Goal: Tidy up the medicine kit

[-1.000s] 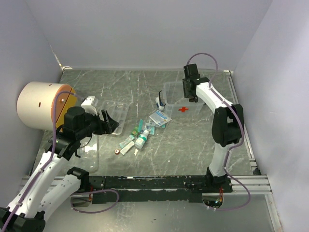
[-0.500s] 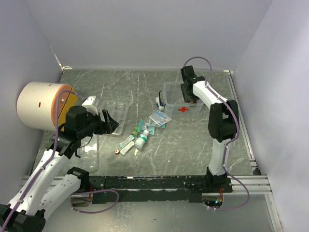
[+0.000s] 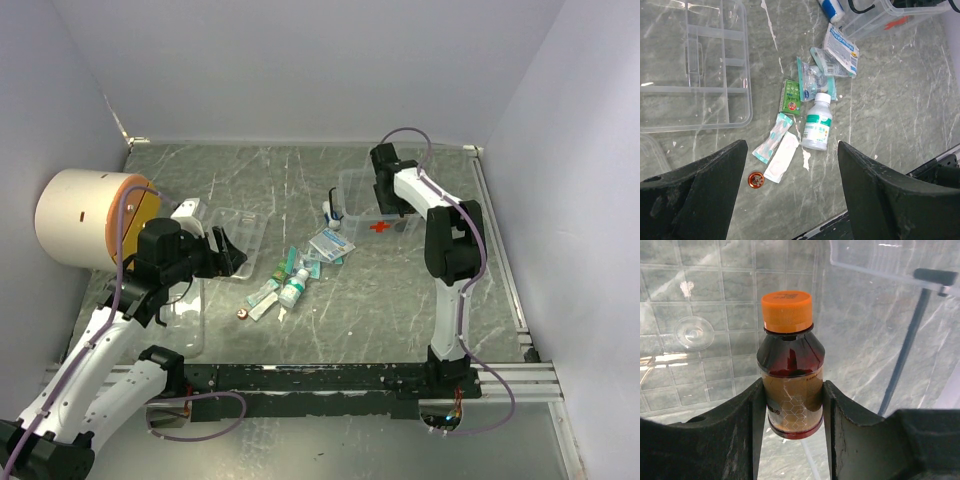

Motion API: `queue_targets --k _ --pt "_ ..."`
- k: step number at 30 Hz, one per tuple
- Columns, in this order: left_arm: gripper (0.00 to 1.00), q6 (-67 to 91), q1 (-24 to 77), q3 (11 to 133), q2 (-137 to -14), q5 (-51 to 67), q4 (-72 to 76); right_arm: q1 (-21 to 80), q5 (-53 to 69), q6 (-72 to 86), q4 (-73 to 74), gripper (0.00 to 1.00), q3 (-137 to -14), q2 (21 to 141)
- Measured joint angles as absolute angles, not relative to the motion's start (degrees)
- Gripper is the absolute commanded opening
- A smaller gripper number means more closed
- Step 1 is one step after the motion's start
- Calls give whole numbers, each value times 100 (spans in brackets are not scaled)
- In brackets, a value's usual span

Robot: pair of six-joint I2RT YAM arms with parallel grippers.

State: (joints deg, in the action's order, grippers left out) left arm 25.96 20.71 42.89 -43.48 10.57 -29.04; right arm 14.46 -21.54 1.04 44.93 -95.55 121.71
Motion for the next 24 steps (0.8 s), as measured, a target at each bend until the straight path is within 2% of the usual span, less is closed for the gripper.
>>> queue_targets --k 10,18,21,24 --pt "84 2596 2003 4289 -4346 1063 -2902 1365 -2327 272 4613 43 -9633 12171" --pt "84 2596 2001 4289 -4348 1063 -2902 1319 -2386 395 4672 58 -9598 12178" --pt "84 2596 1994 4289 -4348 1063 -2902 1319 -2390 416 4676 58 -9598 12178" --pt "84 2596 1984 4289 -4351 1066 -2902 1317 -2390 425 4676 52 -9598 12175"
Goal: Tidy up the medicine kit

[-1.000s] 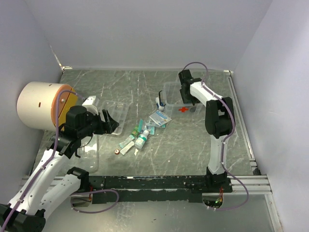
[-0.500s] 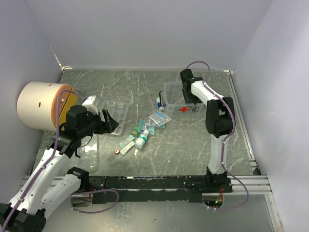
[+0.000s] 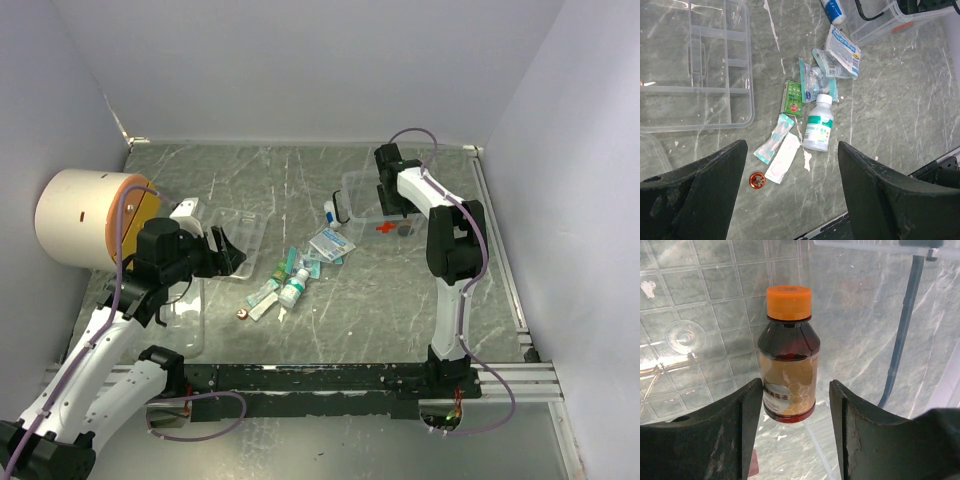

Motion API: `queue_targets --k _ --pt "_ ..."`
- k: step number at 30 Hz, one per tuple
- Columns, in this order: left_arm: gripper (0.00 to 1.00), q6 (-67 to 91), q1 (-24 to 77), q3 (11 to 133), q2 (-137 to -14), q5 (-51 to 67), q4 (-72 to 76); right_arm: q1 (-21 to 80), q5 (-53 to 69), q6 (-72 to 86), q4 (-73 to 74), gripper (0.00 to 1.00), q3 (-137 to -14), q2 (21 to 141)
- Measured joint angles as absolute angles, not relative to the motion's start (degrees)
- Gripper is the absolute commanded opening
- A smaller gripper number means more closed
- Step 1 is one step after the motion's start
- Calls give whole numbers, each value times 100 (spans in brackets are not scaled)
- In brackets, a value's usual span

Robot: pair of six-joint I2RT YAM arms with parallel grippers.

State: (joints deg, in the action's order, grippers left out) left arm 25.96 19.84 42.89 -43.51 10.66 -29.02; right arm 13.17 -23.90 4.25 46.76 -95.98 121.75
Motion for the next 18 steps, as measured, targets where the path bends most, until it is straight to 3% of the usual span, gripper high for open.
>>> queue_targets --k 7,18 --pt "84 2596 1920 4289 -4351 1068 -2902 1319 -2508 462 4685 48 -9603 12175" --pt "85 2596 1835 4289 -4397 1074 -2902 1352 -2628 609 4810 60 -9679 11968"
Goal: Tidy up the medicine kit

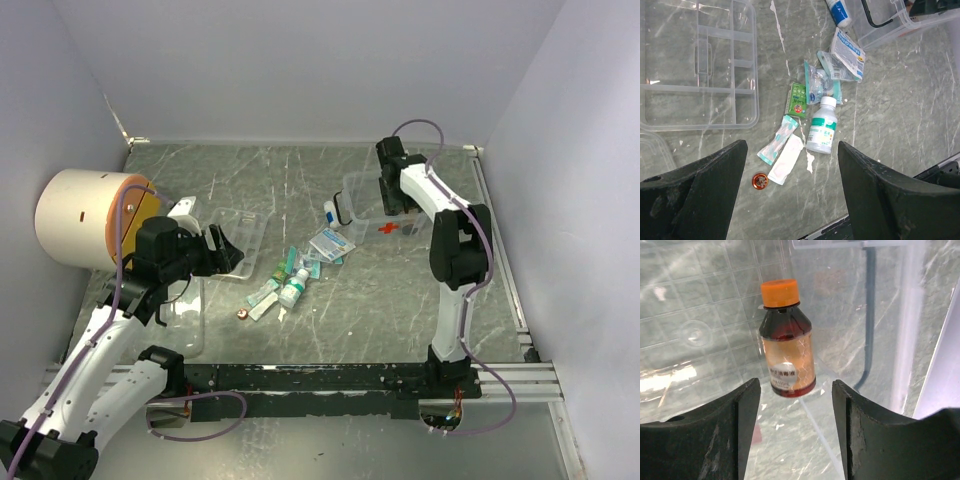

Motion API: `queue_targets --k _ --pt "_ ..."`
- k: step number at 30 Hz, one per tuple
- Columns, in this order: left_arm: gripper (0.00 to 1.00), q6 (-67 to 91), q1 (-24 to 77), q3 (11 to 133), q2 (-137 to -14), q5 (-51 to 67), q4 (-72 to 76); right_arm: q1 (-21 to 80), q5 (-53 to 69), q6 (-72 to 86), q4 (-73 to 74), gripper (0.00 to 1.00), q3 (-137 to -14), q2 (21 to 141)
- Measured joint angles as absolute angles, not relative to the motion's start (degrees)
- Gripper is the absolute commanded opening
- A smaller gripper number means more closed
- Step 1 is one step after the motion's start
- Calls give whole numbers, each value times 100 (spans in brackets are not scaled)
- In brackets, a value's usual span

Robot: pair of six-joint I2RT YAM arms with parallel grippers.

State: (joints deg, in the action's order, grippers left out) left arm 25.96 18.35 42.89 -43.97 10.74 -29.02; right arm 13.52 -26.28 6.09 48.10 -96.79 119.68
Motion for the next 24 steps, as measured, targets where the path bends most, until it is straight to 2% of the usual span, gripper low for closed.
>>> queue_targets --k 10,19,24 --pt "84 2600 1809 4289 -4416 1256 -2851 1612 -2126 1223 4731 59 -9666 10427" --pt "82 2661 1811 4278 -4259 1476 -2770 2115 -972 2515 3863 59 -7769 8173" --pt "85 2589 1811 4316 -4261 1481 -2845 2674 -373 3092 3135 59 -6731 7234"
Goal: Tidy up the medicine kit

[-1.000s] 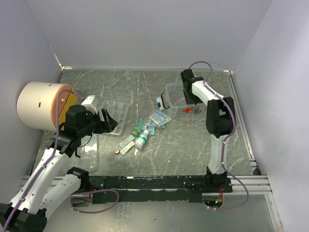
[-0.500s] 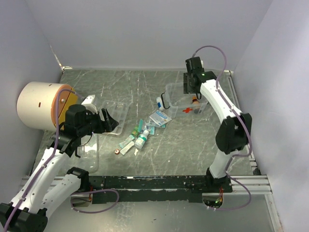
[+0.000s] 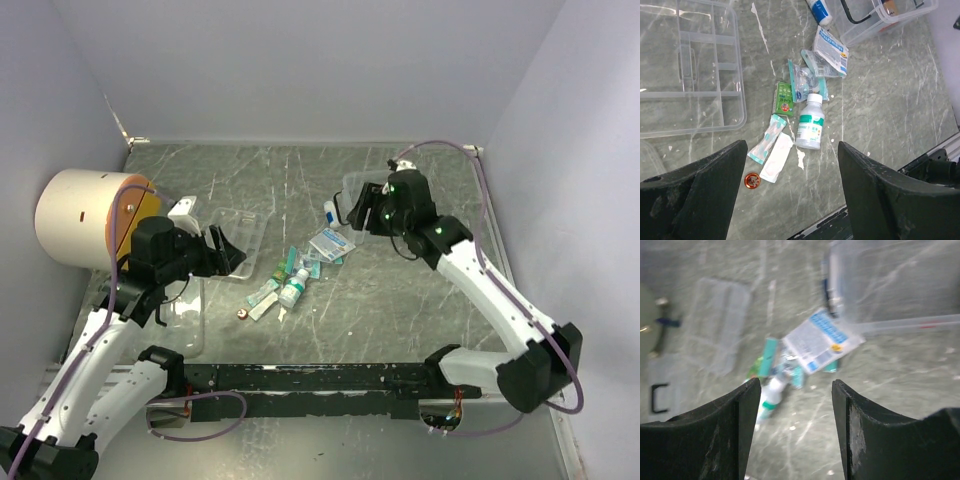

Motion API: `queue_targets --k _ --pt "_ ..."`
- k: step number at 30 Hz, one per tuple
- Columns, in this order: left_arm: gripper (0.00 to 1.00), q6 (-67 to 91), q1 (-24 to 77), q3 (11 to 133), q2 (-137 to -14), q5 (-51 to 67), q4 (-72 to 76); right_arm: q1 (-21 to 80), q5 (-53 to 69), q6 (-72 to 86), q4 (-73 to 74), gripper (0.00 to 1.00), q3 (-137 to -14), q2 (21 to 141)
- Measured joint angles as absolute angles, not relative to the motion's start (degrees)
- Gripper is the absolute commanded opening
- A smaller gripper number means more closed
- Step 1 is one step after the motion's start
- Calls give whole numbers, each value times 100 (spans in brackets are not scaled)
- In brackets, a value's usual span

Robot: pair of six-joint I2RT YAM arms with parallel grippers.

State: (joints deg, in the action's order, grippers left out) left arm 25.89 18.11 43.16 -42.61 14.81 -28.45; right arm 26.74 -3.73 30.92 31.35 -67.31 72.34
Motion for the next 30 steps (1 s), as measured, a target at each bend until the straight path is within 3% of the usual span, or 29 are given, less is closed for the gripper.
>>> queue_targets --k 10,12,20,30 --pt "92 1964 1811 5214 -4357 1070 -3164 4327 -233 4665 1417 64 -5271 6276" --pt "100 1968 1811 5137 -4329 1083 -3028 4676 -440 5006 1260 64 -4941 6333" --pt "99 2014 1811 4783 -4305 1229 -2659 5446 -1103 6302 779 57 -4093 6497" --pt "98 2128 1811 4740 -4357 1391 -1990 5798 -1210 7258 539 56 -3979 7581"
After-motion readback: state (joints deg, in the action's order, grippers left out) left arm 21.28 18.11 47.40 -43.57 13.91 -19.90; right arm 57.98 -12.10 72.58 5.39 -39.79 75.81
